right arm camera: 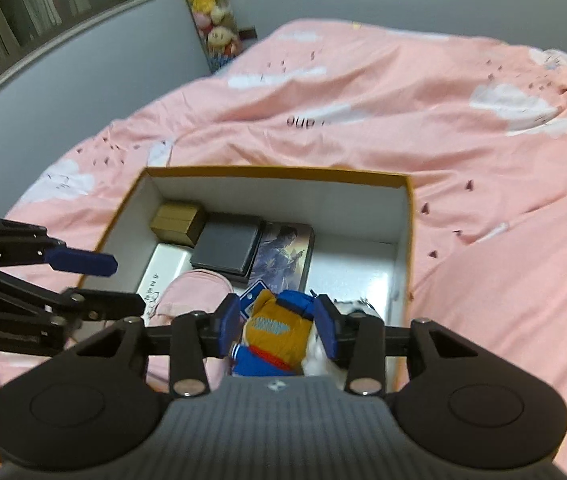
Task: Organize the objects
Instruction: 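Lower the pink pouch into the box with the left tool while the right places the card, then grasp the red crocheted flower with the left tool while the right tool grasps the yellow tape measure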
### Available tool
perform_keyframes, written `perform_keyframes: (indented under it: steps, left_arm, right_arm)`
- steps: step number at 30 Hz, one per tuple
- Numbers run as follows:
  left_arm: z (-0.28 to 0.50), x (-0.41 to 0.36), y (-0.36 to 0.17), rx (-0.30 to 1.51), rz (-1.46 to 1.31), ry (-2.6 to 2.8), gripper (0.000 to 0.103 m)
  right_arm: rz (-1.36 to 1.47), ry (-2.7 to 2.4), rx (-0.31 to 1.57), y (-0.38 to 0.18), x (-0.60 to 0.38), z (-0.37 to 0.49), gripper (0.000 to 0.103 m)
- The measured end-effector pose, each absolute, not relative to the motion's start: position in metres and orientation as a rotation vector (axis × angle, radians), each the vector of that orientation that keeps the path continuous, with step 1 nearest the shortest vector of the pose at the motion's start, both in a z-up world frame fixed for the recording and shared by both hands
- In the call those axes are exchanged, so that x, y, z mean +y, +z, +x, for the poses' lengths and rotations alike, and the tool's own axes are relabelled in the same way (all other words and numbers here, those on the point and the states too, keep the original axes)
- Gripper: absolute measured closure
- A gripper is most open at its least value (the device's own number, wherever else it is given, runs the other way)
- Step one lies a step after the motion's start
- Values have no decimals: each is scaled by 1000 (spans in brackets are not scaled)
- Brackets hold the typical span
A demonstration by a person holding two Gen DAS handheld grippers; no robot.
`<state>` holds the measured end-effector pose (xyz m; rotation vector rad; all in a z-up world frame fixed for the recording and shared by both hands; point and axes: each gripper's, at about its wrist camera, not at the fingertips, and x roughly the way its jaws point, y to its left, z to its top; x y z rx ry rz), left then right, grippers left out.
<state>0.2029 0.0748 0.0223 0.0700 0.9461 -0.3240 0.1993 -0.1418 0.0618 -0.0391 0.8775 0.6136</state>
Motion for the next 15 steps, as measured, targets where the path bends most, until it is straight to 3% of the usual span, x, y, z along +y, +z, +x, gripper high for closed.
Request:
perform_keyframes:
  steps: [7,15]
  left_arm:
    - [153,41,20,872,18,-461,40]
    - [130,16,-29,913,12,-504,44]
  right_arm:
    - [-37,525,833,60,-181,144,53]
    - [17,420,975,-1,-213,108,54]
